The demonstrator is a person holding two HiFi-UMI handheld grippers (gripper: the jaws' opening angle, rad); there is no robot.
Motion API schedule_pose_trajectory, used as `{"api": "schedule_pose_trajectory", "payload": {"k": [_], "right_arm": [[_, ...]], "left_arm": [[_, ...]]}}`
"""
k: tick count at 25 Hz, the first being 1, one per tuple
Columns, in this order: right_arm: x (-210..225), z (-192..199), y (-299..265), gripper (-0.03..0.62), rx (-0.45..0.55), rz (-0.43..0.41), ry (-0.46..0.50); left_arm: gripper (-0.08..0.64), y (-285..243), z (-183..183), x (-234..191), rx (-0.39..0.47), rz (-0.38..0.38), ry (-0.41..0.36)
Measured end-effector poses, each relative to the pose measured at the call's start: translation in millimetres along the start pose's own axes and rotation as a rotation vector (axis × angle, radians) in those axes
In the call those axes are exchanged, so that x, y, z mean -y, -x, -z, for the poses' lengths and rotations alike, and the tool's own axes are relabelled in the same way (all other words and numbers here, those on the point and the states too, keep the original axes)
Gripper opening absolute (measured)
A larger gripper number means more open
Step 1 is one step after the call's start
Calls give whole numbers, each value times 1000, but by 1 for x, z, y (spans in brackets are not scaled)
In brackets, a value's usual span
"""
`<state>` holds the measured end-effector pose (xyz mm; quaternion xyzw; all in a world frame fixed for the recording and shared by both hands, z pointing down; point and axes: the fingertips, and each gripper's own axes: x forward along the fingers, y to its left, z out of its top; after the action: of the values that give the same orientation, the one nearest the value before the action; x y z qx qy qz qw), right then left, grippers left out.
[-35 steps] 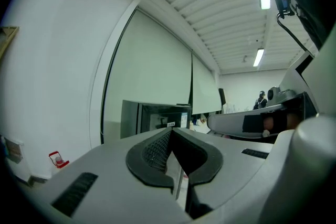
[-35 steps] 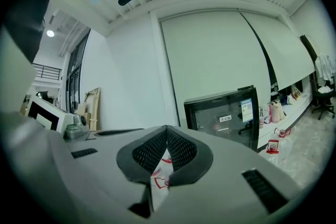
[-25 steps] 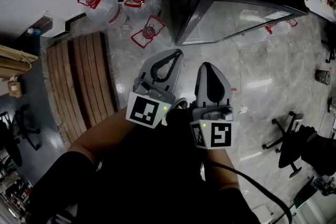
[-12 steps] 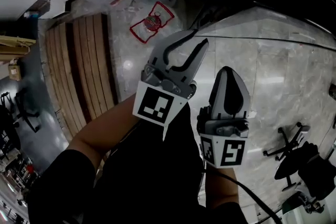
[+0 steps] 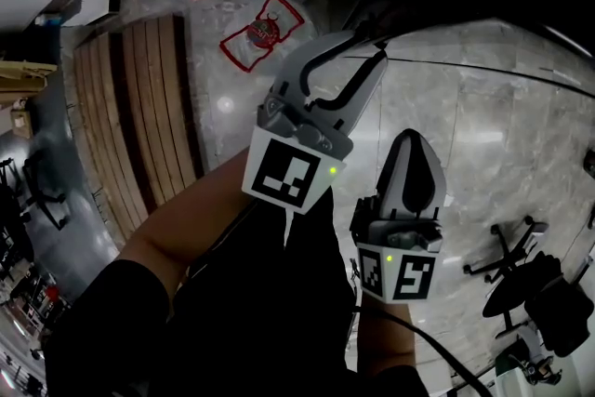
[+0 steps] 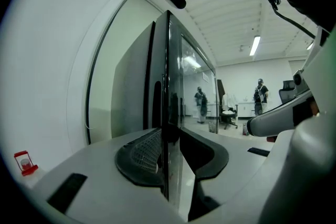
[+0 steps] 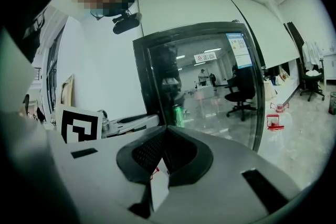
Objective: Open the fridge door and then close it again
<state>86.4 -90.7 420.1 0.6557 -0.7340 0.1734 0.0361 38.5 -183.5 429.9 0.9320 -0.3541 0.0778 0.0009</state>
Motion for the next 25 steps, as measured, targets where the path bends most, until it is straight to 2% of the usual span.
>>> {"api": "schedule_pose_trajectory", "payload": {"k": [12, 15, 20, 25], "right_arm": [[25, 0, 24, 15, 18, 79, -24], [29, 1, 35, 15, 18, 88, -14], [42, -4, 56, 15, 33, 124, -11], [59, -1, 86, 15, 30, 162, -12]], "left_arm": [[88, 8, 1, 1, -2, -41, 41], [84, 23, 5, 23, -28, -27, 17], [75, 50, 7, 68, -38, -75, 85], [66, 67, 2, 111, -35, -97, 82]]}}
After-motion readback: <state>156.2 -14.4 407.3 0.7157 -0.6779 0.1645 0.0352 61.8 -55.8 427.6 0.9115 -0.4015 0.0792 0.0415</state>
